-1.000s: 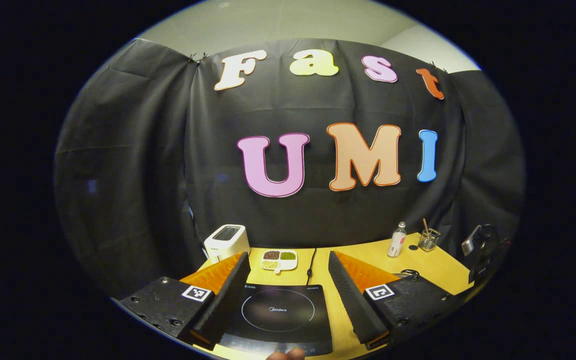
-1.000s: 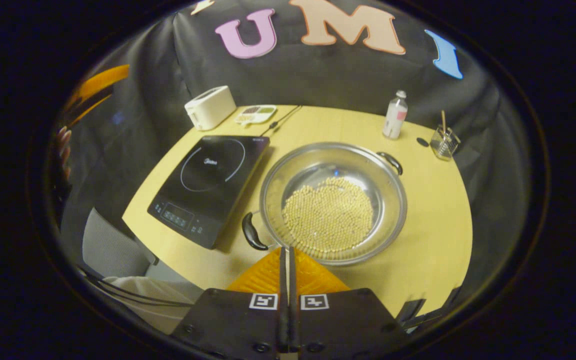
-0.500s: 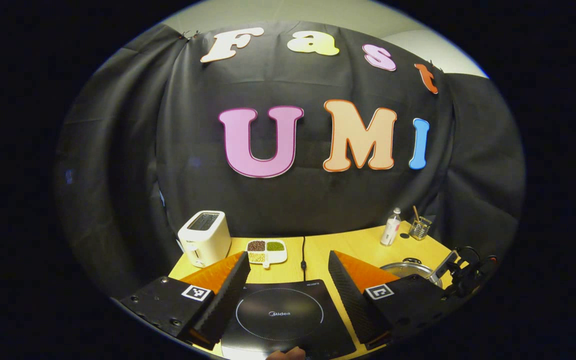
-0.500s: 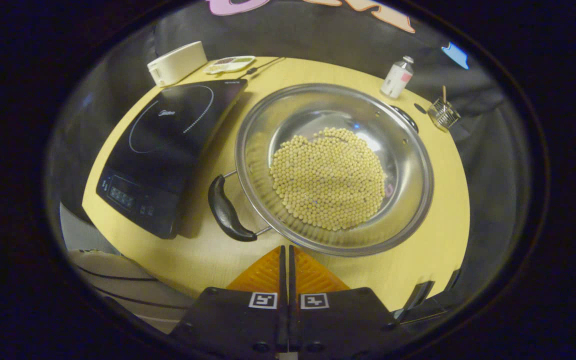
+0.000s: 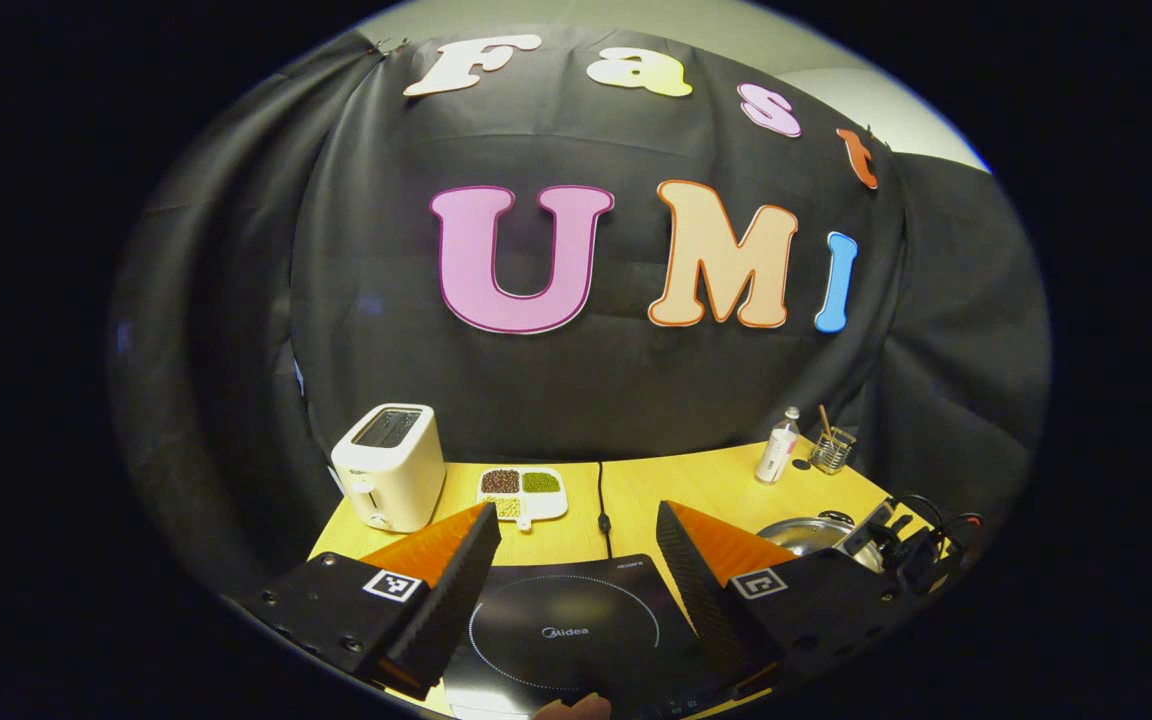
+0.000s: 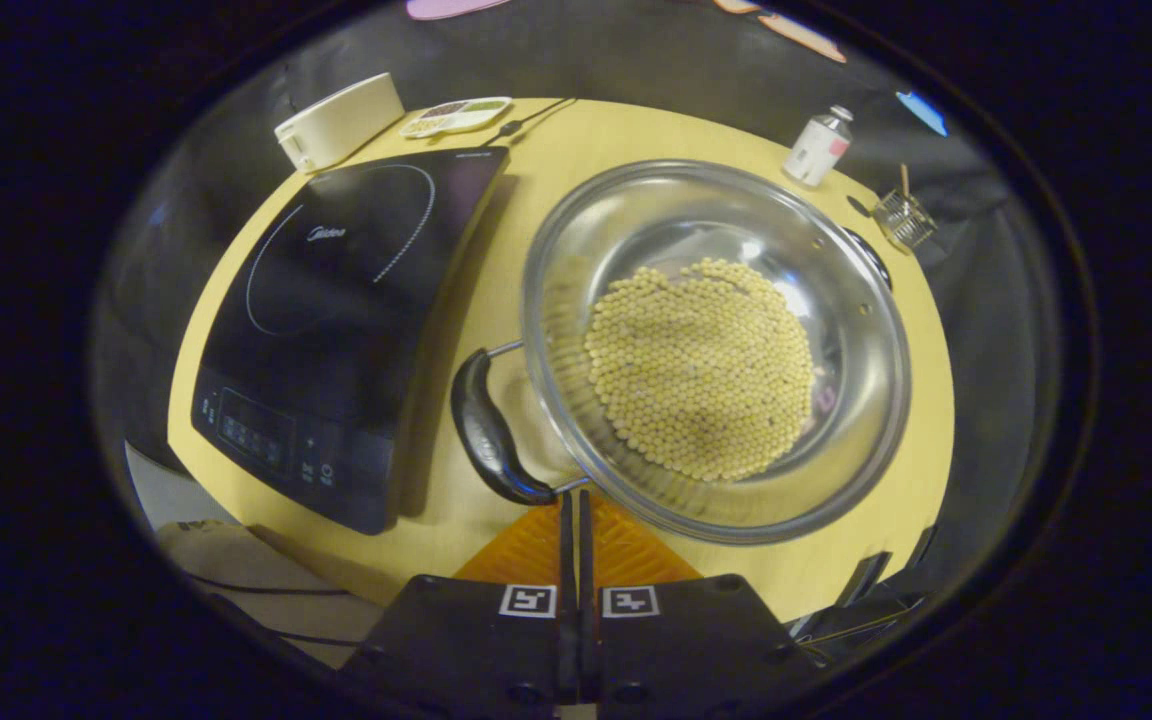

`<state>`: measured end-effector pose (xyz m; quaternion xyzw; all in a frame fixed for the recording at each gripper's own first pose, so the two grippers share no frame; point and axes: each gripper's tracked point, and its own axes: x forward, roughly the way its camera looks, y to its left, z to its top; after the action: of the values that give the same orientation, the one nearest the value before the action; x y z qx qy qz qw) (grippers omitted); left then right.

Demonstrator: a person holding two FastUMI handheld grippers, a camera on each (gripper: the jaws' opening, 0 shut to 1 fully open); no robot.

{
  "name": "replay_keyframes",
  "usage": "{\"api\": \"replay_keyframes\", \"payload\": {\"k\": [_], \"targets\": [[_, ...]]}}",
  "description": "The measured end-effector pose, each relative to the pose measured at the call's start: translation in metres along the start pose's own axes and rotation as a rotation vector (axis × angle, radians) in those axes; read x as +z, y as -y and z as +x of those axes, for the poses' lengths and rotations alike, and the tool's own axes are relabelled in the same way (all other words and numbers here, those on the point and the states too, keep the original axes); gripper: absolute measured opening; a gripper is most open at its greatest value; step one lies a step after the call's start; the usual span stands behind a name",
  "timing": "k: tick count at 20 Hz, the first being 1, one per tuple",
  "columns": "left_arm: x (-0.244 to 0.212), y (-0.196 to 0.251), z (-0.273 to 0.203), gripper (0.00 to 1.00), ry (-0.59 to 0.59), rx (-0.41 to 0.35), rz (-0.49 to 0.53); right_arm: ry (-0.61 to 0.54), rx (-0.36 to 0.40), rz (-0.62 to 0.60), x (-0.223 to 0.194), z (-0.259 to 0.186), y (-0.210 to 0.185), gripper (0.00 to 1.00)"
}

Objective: First push the handle of the pot to place it horizontally, then grasp the pot with both hands and set it on the induction cooktop.

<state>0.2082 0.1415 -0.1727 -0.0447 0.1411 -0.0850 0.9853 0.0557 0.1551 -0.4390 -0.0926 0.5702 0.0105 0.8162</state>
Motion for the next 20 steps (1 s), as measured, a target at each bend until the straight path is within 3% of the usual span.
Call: {"api": "replay_keyframes", "payload": {"k": [13,20], "targets": [[-0.005,-0.024,-0.010,0.94,-0.007,0.039,-0.023,-0.007,0.078,0.119,0.049,0.017,-0.036,0.03],[-0.003,-0.008,-0.018,0.93,-0.008,-0.001,-0.025,0.066,0.121,0.177,0.057,-0.012,-0.030,0.02]]}}
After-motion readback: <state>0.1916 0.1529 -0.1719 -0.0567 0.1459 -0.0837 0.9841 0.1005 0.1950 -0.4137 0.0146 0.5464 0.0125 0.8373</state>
